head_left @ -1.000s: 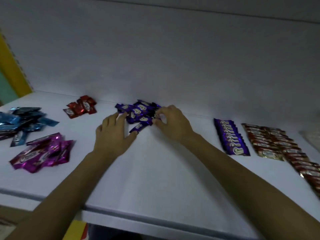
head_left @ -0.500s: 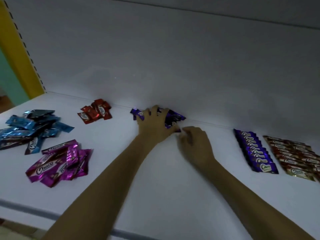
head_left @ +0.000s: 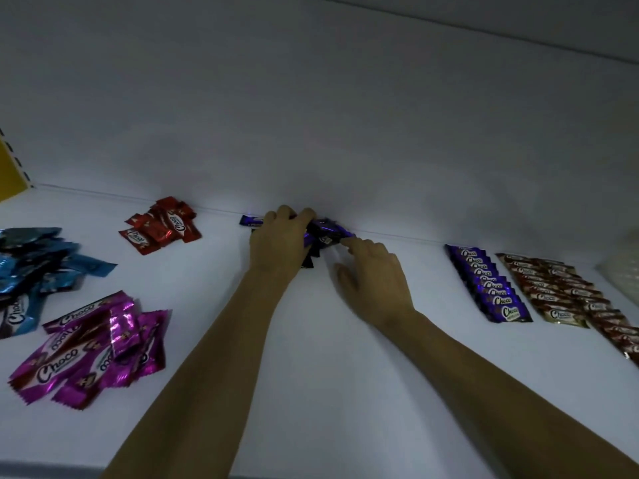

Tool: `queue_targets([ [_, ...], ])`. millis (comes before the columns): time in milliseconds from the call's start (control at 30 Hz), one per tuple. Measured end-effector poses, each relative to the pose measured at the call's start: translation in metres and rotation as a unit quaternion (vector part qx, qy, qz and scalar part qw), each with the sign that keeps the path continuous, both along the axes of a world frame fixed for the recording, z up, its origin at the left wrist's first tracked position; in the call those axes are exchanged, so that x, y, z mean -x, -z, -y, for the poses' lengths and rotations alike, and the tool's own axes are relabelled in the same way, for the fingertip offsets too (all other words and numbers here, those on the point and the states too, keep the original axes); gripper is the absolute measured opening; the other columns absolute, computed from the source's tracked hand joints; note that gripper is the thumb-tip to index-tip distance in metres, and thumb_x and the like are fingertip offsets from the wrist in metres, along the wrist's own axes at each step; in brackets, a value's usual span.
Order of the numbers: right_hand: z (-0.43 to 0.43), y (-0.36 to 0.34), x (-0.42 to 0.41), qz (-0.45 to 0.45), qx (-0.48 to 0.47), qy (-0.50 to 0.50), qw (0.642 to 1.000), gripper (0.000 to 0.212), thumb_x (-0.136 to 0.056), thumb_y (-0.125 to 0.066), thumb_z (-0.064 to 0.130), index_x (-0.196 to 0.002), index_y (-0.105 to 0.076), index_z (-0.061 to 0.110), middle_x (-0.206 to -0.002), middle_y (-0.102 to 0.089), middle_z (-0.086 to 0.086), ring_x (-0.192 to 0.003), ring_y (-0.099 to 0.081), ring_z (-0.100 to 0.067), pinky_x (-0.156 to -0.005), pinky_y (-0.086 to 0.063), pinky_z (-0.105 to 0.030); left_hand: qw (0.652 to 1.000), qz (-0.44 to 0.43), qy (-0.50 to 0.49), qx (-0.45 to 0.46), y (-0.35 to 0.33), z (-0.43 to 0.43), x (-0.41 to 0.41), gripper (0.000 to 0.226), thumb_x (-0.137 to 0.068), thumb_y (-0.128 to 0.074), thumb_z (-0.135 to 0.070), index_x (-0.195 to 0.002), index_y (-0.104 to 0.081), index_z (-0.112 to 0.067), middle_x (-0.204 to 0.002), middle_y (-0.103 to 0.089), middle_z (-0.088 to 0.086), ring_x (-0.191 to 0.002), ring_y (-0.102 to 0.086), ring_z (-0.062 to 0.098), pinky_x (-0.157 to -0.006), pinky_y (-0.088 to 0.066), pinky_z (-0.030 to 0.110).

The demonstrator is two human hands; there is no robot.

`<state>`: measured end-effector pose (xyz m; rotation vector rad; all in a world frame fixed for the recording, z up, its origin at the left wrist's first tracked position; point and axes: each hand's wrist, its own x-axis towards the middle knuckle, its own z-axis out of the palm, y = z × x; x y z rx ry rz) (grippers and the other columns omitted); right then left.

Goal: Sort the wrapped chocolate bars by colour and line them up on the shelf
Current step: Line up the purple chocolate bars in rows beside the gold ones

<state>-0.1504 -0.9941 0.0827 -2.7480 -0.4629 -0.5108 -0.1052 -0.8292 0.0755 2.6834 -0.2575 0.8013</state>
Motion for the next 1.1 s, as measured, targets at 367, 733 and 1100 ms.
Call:
queue_targets([
  [367,0.004,0.002,0.000,-0.011,-0.087,-0.013,0.996,0.033,-0.091,-0.048,0.036,-0.114,-0.061,0.017,-0.106,-0.065,0.000,-0.096,-0.057,-0.018,-0.081,-0.041,-0.029,0.891,0.067,0.127,0.431,-0.037,0.012,0.004,0.023,-0.097,-0.053,-0.010,-0.120,-0.058,-0.010,-0.103,-0.064,0.001,-0.092,-0.059,0.012,-0.085,-0.048,0.022],
  [733,0.058,-0.037,0.051,-0.178,-0.535,-0.095,0.821,0.023,-0.088,-0.060,0.003,-0.106,-0.063,0.017,-0.089,-0.069,-0.008,-0.069,-0.068,-0.020,-0.063,-0.055,-0.027,0.423,-0.349,0.255,0.796,-0.050,0.088,0.047,0.021,-0.099,-0.045,-0.026,-0.092,-0.056,-0.009,-0.078,-0.058,0.002,-0.043,-0.045,0.004,-0.030,-0.030,0.012],
  [1100,0.135,-0.034,0.083,-0.113,-0.500,-0.008,0.859,0.021,-0.098,-0.047,0.010,-0.082,-0.061,0.008,-0.076,-0.072,-0.009,-0.047,-0.062,-0.022,-0.045,-0.040,-0.012,0.396,-0.412,0.262,0.777,-0.049,0.152,0.058,0.026,-0.101,-0.038,-0.024,-0.094,-0.063,-0.016,-0.078,-0.063,0.002,-0.049,-0.049,0.004,-0.034,-0.028,0.011],
])
